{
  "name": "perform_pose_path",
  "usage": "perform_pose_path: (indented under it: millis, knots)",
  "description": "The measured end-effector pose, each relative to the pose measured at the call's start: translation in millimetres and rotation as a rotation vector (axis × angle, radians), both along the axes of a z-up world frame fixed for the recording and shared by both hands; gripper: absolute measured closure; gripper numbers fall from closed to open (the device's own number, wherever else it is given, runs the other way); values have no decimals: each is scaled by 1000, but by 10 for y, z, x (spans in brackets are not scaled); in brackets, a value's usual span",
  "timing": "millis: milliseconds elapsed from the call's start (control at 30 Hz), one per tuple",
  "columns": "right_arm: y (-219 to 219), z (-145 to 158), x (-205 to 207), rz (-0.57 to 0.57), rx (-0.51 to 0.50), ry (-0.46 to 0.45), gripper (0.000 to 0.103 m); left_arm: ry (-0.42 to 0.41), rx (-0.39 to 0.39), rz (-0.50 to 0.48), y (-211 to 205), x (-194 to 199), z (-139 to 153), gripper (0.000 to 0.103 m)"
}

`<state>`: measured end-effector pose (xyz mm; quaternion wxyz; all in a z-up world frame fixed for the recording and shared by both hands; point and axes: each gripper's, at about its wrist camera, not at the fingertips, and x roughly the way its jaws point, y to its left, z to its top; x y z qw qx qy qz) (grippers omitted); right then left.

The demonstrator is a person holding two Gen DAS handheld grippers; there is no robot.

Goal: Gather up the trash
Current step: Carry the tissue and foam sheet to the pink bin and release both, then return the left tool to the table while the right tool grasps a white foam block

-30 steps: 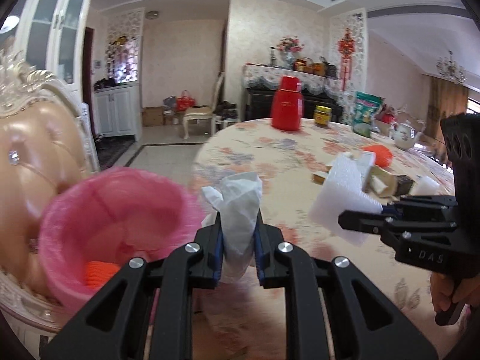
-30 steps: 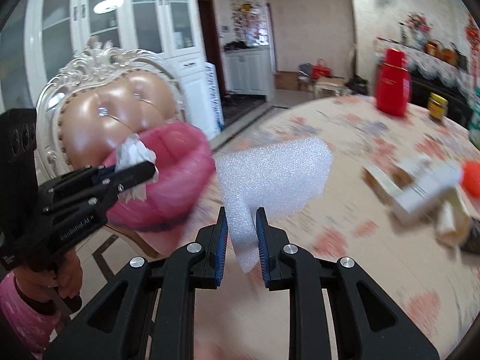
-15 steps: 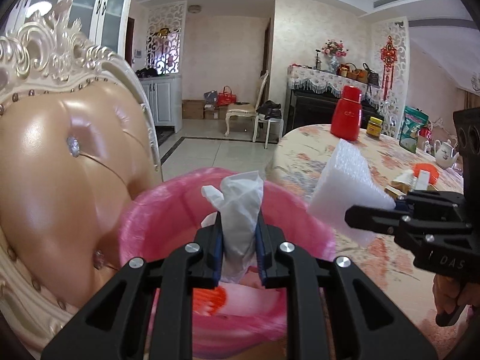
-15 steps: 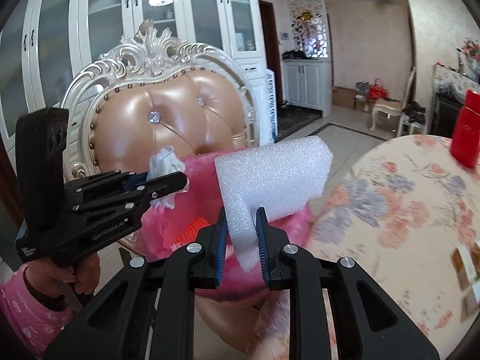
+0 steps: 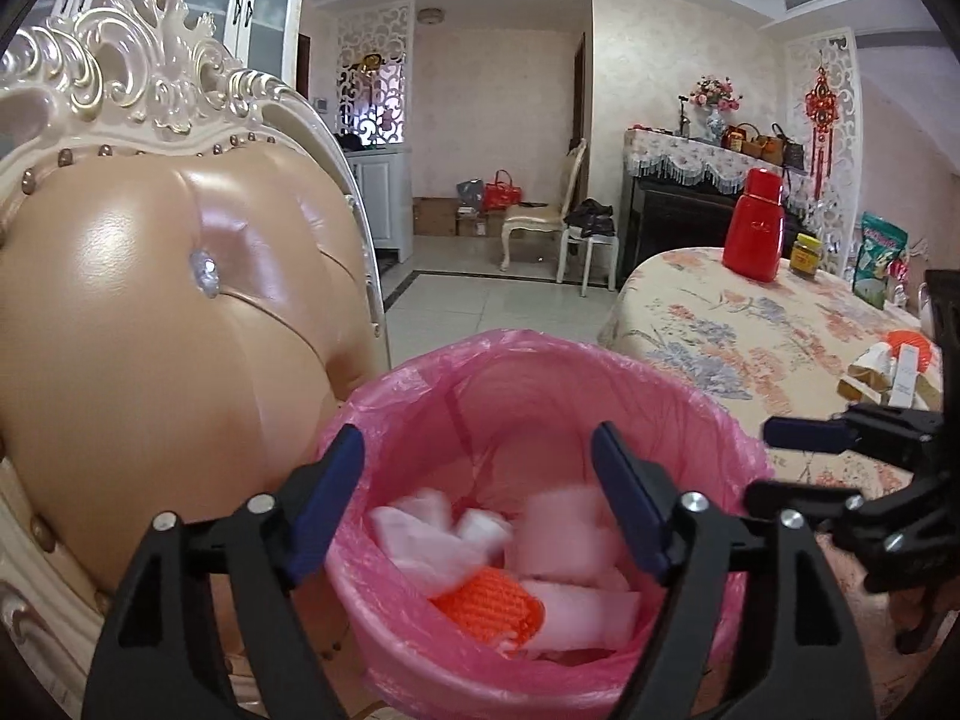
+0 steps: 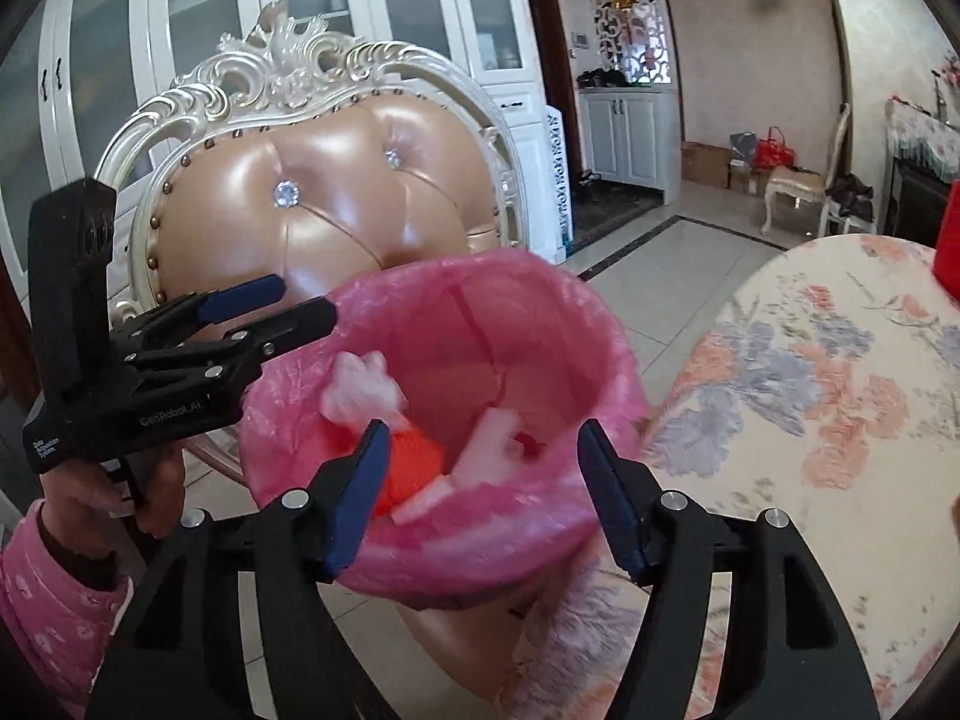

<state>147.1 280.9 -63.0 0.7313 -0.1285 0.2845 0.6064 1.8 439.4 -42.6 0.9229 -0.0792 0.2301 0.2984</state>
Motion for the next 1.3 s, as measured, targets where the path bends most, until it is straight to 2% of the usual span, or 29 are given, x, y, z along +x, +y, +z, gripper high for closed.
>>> perform_pose_path:
  millis: [133, 167, 267, 467, 567, 733, 867, 1067, 1167, 1300]
  knots:
    - [-291, 97, 35, -45, 14, -39, 40, -21, 11, 45, -122, -10, 20, 5]
    - [-352, 117, 49, -56, 19, -44, 40, -28, 18, 49, -168, -14, 26, 5]
    - [-618, 146, 110, -110, 31, -57, 40, -29, 23, 6, -345, 43, 13, 5]
    - [-1133, 140, 305, -246, 21, -42, 40, -22, 46, -97, -831, 395, 36, 5]
    - [-1426, 146, 387, -322, 13, -58, 34, -29, 28, -186, -1118, 576, 47, 5]
    - [-1980, 120, 558, -453, 1, -55, 30, 24, -32, -348, -1648, 916, -46, 5]
    - [-2479, 121, 722, -560, 7, -54, 29, 9, -15, -455, -2128, 1180, 24, 5]
    - [-3268, 130, 961, -734, 37, -54, 28, -26, -91, -534, -2643, 1648, 71, 5]
    - [-3629, 115, 1066, -833, 22, -91, 27, -26, -139, -566, -2943, 1933, 11, 5]
    - [-4206, 50, 1204, -944, 55, -43, 27, 11, -144, -599, -3282, 2220, -100, 5]
